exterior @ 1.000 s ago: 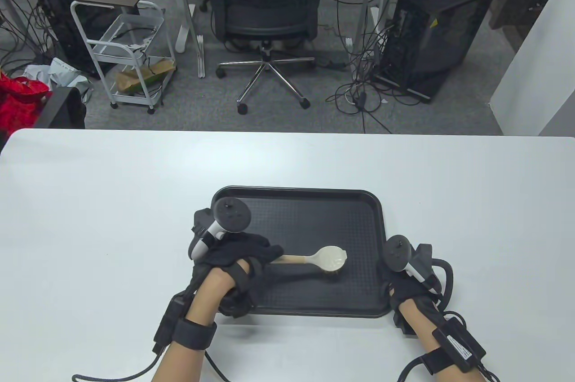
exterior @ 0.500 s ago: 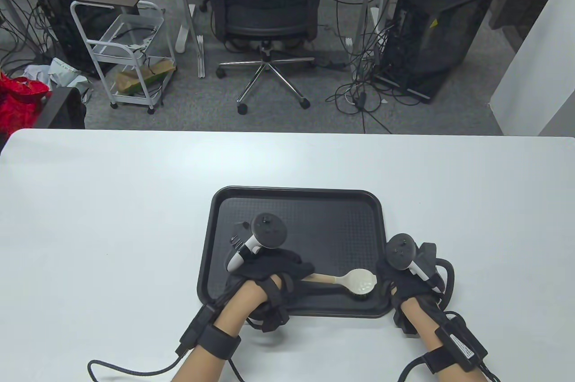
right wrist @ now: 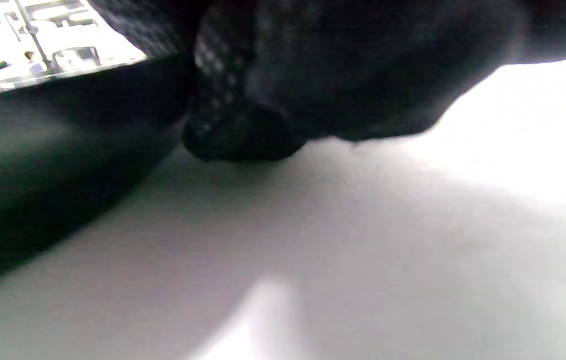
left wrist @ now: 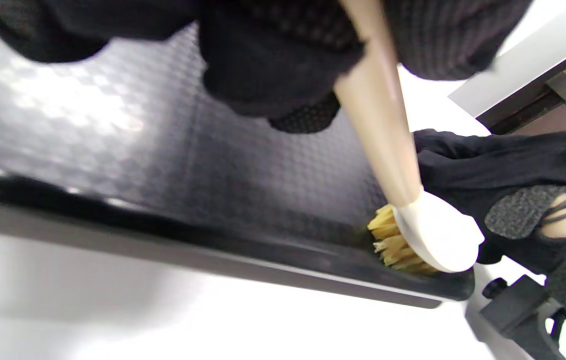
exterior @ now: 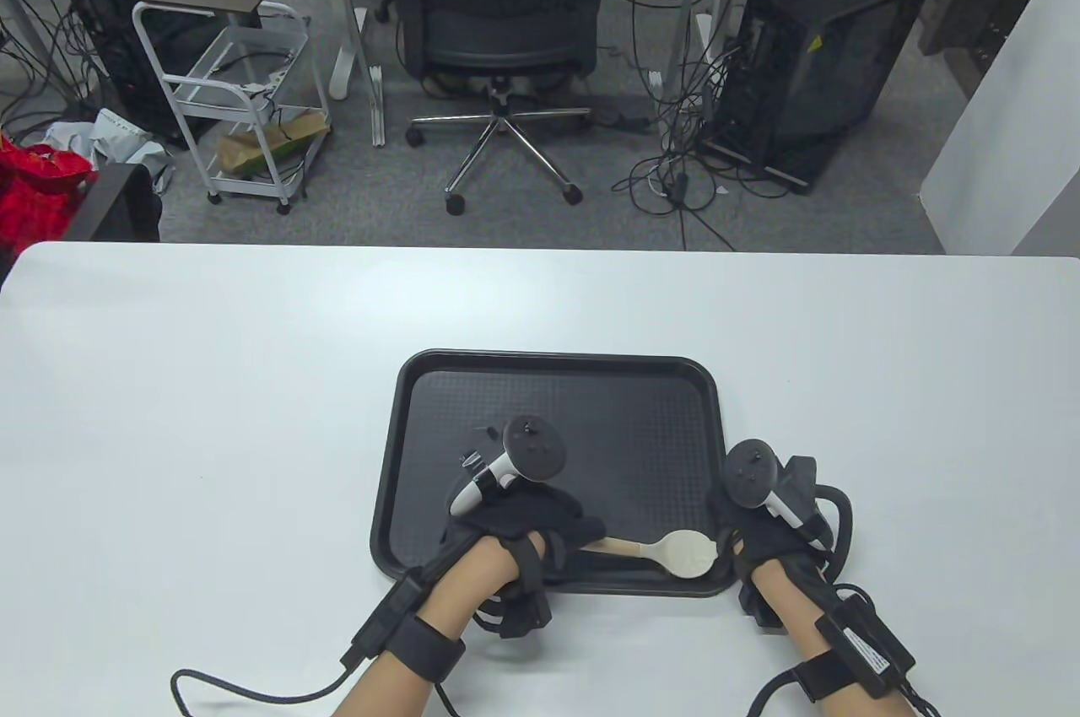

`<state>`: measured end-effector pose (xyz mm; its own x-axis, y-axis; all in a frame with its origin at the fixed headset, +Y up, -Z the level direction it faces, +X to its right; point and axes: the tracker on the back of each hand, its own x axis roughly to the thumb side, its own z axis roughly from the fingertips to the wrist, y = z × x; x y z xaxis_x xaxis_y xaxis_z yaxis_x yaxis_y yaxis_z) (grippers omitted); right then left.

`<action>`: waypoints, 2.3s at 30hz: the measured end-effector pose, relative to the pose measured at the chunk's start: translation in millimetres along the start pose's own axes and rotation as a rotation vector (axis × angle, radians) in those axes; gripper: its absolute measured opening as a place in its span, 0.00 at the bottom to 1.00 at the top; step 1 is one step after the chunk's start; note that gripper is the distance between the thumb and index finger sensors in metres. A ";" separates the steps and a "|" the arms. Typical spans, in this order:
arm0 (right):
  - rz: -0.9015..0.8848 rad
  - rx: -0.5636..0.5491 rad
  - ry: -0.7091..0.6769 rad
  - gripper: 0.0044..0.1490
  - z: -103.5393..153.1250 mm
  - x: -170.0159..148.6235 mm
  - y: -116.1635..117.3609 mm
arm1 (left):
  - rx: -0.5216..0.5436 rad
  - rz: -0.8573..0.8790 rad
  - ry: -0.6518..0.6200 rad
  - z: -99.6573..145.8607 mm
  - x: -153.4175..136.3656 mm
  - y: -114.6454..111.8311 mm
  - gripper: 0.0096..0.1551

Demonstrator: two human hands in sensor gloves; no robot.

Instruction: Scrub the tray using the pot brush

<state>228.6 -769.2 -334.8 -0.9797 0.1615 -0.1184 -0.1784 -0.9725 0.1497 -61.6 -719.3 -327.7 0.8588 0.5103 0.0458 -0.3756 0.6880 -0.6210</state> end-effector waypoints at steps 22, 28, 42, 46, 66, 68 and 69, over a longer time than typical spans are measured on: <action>0.004 -0.003 0.002 0.37 0.5 0.6 0.6 | -0.139 -0.017 0.192 32.3 -92.2 63.8 0.33; 0.001 0.000 0.001 0.37 0.4 0.6 0.6 | -0.115 0.056 0.254 47.6 -127.3 78.2 0.33; 0.009 -0.001 0.005 0.37 0.4 1.3 0.7 | 0.013 0.233 0.436 99.6 -211.2 107.3 0.33; 0.011 0.001 0.007 0.37 0.4 1.5 0.5 | 0.043 0.270 0.474 111.5 -226.7 111.1 0.32; 0.078 -0.018 0.042 0.36 -59.1 32.8 -7.2 | 0.650 0.730 0.043 173.0 -222.6 144.0 0.34; 0.090 -0.023 0.056 0.35 -73.5 37.4 -9.3 | 0.617 0.755 -0.045 174.5 -222.7 136.8 0.34; 0.111 -0.023 0.057 0.35 -80.7 40.9 -10.5 | 0.603 0.749 -0.092 175.5 -223.6 132.8 0.34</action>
<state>197.7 -765.9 -420.4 -0.9864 0.0432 -0.1585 -0.0662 -0.9876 0.1427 -364.6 -651.5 -283.0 0.3029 0.9453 -0.1212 -0.9526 0.3041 -0.0088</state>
